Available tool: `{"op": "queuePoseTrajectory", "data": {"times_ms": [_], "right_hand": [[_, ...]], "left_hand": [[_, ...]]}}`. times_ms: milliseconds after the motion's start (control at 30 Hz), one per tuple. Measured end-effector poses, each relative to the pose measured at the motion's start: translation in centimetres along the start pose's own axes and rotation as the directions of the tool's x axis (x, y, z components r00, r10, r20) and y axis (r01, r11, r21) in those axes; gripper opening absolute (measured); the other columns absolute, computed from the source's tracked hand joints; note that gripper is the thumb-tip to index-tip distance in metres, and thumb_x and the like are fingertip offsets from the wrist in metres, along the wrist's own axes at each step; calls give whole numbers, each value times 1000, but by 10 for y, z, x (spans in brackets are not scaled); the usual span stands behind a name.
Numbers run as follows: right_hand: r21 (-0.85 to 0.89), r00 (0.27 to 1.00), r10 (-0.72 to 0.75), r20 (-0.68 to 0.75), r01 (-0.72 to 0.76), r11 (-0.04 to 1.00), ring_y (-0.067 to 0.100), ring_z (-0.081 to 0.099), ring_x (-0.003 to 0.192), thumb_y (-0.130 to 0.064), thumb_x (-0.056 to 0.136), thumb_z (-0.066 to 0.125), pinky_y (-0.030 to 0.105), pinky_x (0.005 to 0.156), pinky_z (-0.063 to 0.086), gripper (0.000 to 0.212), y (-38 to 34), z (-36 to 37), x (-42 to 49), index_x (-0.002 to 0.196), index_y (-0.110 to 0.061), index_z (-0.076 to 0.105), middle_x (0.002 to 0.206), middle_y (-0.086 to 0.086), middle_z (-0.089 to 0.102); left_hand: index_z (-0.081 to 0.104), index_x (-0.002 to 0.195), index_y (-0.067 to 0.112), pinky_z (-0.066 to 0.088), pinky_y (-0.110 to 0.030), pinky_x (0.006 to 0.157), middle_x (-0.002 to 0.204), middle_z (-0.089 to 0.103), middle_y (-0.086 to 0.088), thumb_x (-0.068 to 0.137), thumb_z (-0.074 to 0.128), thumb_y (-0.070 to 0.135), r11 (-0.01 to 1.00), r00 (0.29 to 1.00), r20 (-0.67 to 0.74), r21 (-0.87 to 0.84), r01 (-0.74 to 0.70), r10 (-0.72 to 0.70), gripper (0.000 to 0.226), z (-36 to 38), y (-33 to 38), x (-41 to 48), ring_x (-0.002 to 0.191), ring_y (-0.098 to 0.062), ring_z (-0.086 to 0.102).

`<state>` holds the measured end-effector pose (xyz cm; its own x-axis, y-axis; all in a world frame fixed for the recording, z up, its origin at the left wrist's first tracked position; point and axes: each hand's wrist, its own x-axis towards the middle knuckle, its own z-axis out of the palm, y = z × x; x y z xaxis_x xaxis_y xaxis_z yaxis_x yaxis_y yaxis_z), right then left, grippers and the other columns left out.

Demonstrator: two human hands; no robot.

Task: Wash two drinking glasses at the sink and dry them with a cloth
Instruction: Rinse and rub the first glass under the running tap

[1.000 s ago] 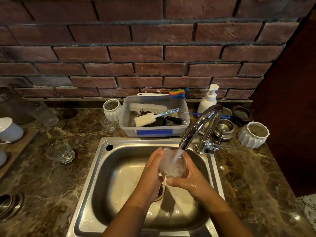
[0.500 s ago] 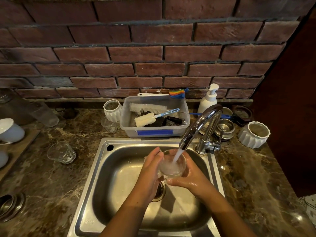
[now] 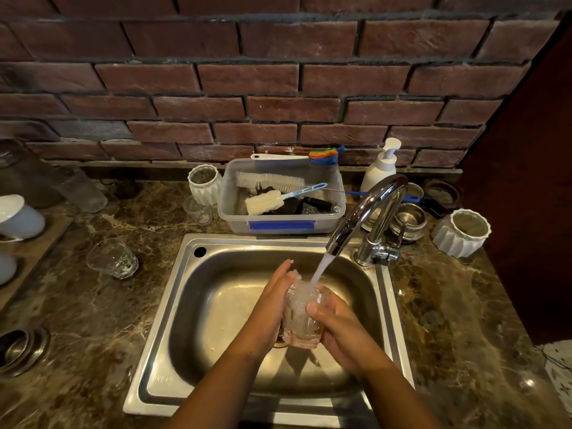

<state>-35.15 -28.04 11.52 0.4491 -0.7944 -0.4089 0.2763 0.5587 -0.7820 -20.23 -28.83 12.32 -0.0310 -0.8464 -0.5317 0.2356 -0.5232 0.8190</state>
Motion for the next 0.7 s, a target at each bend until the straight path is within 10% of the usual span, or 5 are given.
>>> {"op": "queuePoseTrajectory", "data": {"times_ms": [167, 333, 500, 700], "right_hand": [[215, 990, 142, -17, -135, 967, 35, 70, 110, -23, 86, 71, 46, 81, 61, 50, 18, 8, -9, 132, -10, 57, 122, 21, 70], [325, 958, 282, -48, -252, 912, 38, 72, 96, -28, 80, 69, 55, 84, 58, 42, 32, 13, -15, 116, -6, 69, 109, 24, 73], [324, 903, 426, -65, -384, 865, 40, 68, 103, -39, 82, 66, 56, 91, 55, 57, 40, 18, -19, 130, -7, 63, 110, 23, 71], [357, 888, 458, -39, -416, 837, 38, 67, 103, -39, 81, 67, 54, 81, 60, 65, 41, 23, -26, 138, -9, 58, 114, 21, 69]], "left_hand": [[35, 151, 44, 55, -38, 94, 144, 55, 1, 104, 41, 49, 995, 995, -19, 20, 95, -95, 48, -9, -22, 1, 119, -21, 64], [62, 133, 15, 49, -53, 106, 117, 73, -18, 101, 39, 60, 973, 973, -13, -4, 230, -230, 60, -10, -34, -10, 110, -37, 70], [65, 102, 8, 57, -34, 70, 77, 70, -12, 101, 43, 53, 931, 932, -35, -76, 358, -361, 50, -12, -40, -23, 67, -26, 69], [57, 96, 16, 47, -35, 71, 79, 56, -7, 91, 49, 46, 918, 919, -67, -112, 381, -389, 32, -9, -45, -29, 69, -24, 57]]}}
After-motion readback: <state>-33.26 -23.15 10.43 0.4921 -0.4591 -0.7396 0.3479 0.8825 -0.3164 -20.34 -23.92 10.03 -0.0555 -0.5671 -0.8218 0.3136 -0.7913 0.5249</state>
